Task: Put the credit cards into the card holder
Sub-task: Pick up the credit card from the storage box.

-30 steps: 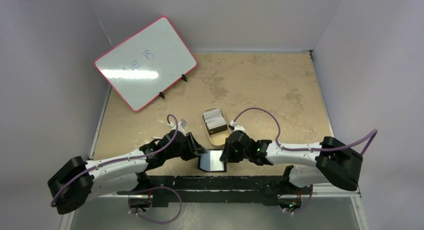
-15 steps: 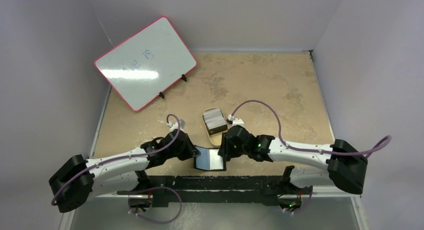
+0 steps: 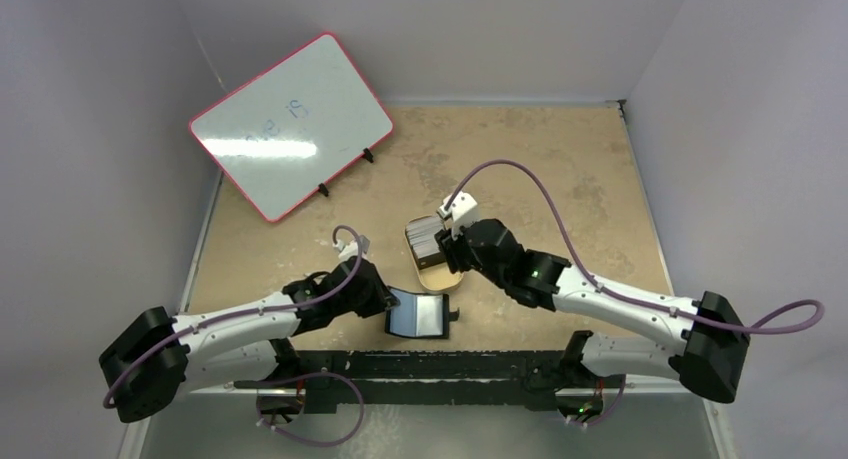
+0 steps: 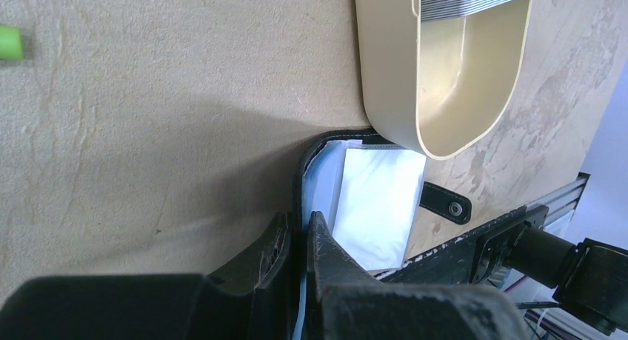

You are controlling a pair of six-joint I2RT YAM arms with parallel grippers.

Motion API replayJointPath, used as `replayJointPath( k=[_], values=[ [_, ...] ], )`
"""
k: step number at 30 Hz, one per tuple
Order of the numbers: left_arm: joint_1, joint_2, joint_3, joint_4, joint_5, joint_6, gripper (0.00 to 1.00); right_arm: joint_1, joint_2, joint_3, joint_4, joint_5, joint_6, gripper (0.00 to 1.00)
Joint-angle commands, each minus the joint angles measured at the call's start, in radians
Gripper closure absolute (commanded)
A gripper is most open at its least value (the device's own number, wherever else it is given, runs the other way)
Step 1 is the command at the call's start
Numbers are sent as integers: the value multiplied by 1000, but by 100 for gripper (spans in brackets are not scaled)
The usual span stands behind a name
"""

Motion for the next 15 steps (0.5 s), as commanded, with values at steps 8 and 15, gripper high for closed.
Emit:
replayJointPath(
  k=[8, 15],
  values=[
    [1, 45, 102, 79, -114, 44, 100, -187, 152, 52, 189, -305, -576, 41],
    [8, 80, 130, 88, -140, 56, 100, -199, 209, 77, 175, -406, -676, 41]
  ],
)
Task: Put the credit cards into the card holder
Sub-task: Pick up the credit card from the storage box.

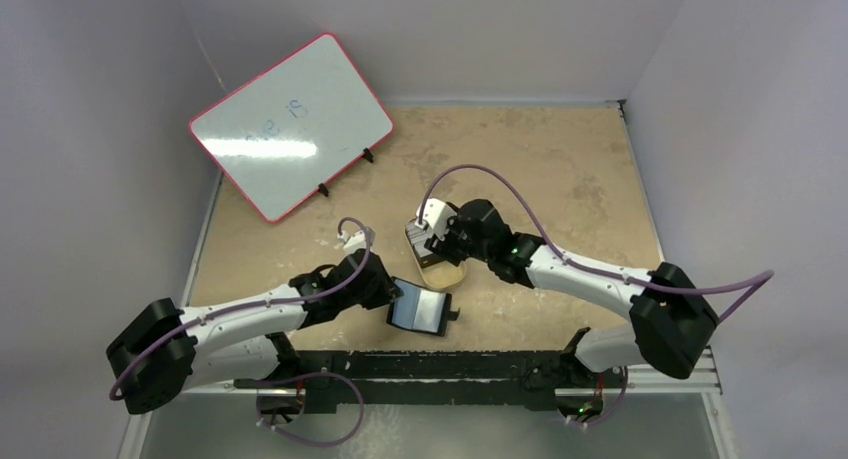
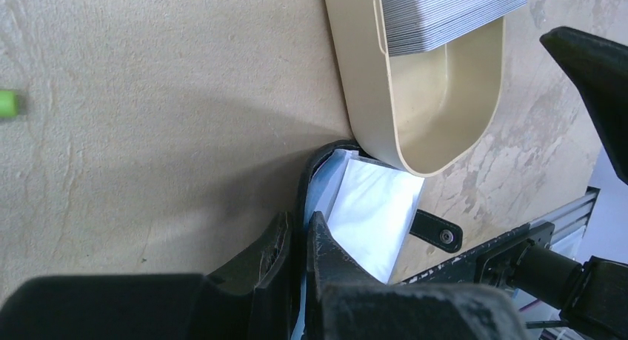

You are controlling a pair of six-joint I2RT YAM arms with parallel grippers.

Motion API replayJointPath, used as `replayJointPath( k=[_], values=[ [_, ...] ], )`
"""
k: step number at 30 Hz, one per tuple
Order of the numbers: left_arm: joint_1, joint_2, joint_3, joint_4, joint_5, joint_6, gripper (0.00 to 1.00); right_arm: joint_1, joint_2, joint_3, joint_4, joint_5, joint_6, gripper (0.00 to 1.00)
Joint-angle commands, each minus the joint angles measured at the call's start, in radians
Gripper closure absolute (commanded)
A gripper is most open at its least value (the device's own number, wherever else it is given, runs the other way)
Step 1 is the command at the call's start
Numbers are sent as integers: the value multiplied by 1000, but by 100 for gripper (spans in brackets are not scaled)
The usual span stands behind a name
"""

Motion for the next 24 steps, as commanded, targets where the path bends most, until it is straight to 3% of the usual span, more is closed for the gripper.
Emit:
replayJointPath(
  k=[1, 12, 24],
  values=[
    [13, 21, 57, 87, -85, 15, 100, -13, -7, 51, 37, -111, -125, 41],
    [84, 29, 68, 106, -44, 26, 100, -14, 87, 86, -6, -146, -299, 41],
    [160, 90, 61, 170, 27, 32, 100, -12, 177, 56, 130, -53, -409, 41]
  ],
)
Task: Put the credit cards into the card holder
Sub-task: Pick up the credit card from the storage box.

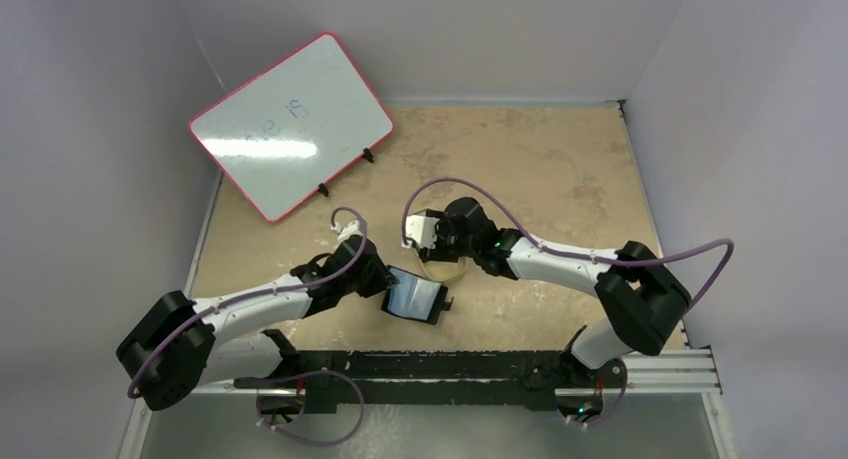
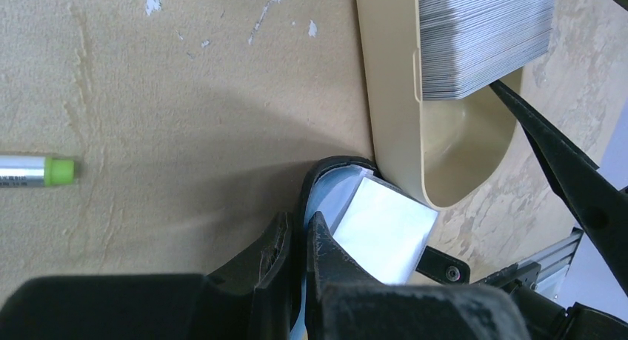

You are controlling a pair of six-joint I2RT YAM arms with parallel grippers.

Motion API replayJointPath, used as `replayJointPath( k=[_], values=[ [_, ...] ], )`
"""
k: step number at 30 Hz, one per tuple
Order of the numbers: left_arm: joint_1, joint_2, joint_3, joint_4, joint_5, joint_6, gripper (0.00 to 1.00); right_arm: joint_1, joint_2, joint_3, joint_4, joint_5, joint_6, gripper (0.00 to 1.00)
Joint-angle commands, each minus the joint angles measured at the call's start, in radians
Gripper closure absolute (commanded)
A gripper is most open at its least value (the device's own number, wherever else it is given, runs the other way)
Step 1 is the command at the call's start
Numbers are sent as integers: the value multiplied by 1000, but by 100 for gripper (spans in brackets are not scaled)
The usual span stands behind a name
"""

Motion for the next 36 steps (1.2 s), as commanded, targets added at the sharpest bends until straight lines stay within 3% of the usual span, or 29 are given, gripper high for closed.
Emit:
replayJointPath(
  k=[1, 12, 21, 36],
  values=[
    [34, 12, 45, 119, -13, 7, 100, -1, 31, 20, 97, 33, -67, 41],
    [37, -37, 28, 89, 10, -8, 100, -2, 22, 45, 20, 27, -112, 40],
    [37, -54, -2, 90, 60, -36, 100, -2, 79, 60, 54, 55, -144, 43],
    [34, -70, -58, 79, 90, -43, 95, -3, 16, 11, 138, 111, -93, 68]
  ],
)
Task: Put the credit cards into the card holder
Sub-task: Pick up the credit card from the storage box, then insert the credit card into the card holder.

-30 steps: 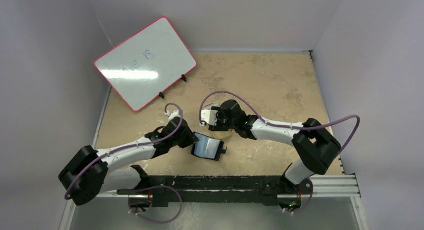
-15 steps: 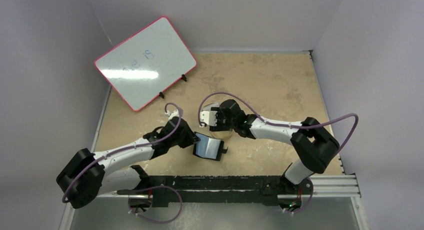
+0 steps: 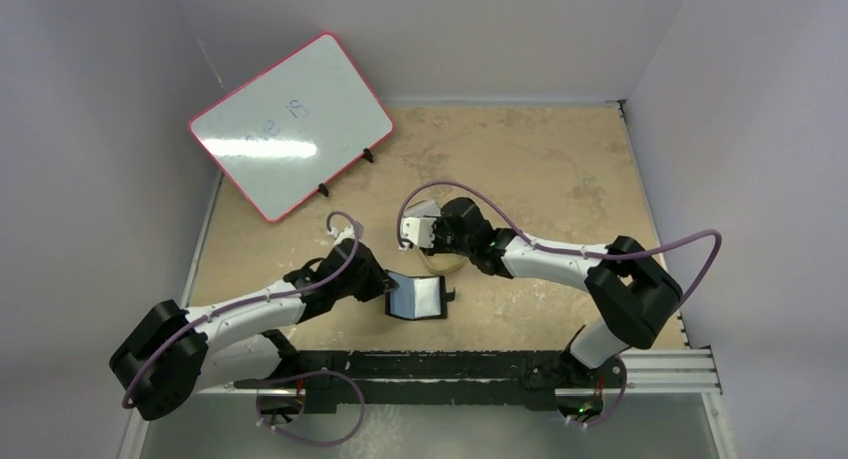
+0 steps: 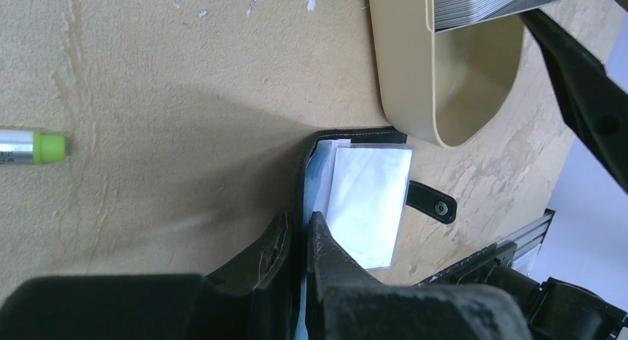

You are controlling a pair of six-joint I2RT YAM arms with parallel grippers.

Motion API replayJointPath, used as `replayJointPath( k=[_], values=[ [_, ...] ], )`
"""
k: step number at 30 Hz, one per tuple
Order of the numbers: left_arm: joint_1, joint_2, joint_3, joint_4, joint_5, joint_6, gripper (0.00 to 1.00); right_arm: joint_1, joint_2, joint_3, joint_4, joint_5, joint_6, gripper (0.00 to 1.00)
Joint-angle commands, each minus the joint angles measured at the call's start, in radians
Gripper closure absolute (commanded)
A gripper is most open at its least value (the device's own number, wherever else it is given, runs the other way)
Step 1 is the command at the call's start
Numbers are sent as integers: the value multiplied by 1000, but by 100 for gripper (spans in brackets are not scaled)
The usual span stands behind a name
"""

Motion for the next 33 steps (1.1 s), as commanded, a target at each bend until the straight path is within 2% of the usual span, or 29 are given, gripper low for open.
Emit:
replayJointPath(
  k=[1, 7, 16, 22, 24, 29, 33],
  values=[
    [8, -19, -7, 50, 12, -14, 95, -3, -40, 0, 91, 30, 14, 70],
    [7, -30, -5, 36, 15, -12, 92, -3, -61, 12, 47, 20, 35, 81],
    [1, -44, 19, -34, 3, 29, 79, -3, -106, 48, -66, -16, 85, 99],
    [-5, -53, 49, -102, -28, 56, 73, -3, -145, 75, -150, -39, 133, 100],
    [-6, -56, 49, -103, -27, 58, 75, -3, -166, 86, -168, -56, 166, 100],
    [-16, -52, 47, -95, -22, 63, 90, -2, -219, 112, -186, -45, 261, 100],
    [-24, -43, 31, -39, 12, 51, 98, -2, -260, 133, -194, -40, 417, 100]
  ],
)
